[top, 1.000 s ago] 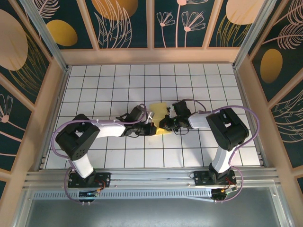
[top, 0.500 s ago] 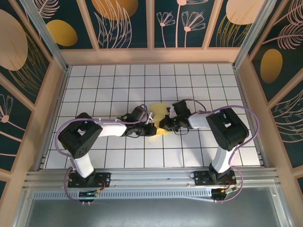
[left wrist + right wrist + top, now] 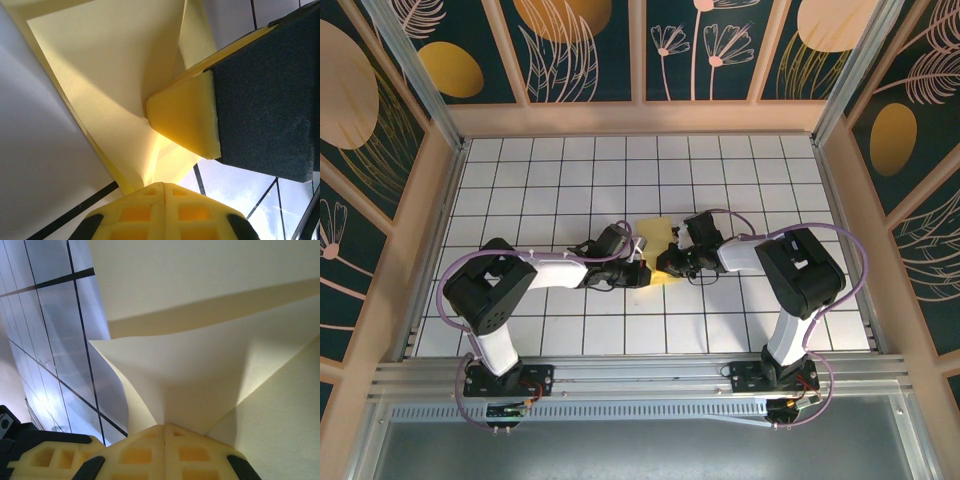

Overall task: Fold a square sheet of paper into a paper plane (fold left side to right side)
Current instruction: Fold the triangle a second time at the center of the table.

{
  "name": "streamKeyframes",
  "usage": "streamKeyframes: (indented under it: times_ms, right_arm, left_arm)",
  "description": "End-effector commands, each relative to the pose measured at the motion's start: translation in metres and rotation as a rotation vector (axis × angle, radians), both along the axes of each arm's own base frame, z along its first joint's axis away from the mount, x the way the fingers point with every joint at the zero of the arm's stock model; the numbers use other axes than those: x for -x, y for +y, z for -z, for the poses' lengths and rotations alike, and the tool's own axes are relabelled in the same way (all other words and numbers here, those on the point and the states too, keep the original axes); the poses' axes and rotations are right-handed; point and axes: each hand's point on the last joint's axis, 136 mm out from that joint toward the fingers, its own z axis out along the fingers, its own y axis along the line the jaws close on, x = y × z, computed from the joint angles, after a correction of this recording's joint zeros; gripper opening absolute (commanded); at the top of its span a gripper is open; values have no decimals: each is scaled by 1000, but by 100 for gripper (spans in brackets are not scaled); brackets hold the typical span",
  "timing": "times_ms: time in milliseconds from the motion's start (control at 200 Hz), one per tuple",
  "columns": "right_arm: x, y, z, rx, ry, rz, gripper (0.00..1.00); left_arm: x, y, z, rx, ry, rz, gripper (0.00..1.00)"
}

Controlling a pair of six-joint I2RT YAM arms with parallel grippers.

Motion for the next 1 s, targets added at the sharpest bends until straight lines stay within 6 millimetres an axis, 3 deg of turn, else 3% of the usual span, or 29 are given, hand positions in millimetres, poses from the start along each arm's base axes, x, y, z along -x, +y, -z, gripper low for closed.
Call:
streamKeyframes:
  times_ms: [0,996]
  right_arm:
    - [22,-26,47,173,109,26,0]
    - [26,-22,48,181,112,2,0]
  left_arm:
    - [4,2,9,-10,19,6,3]
    - [3,17,20,-87,9,-30,3]
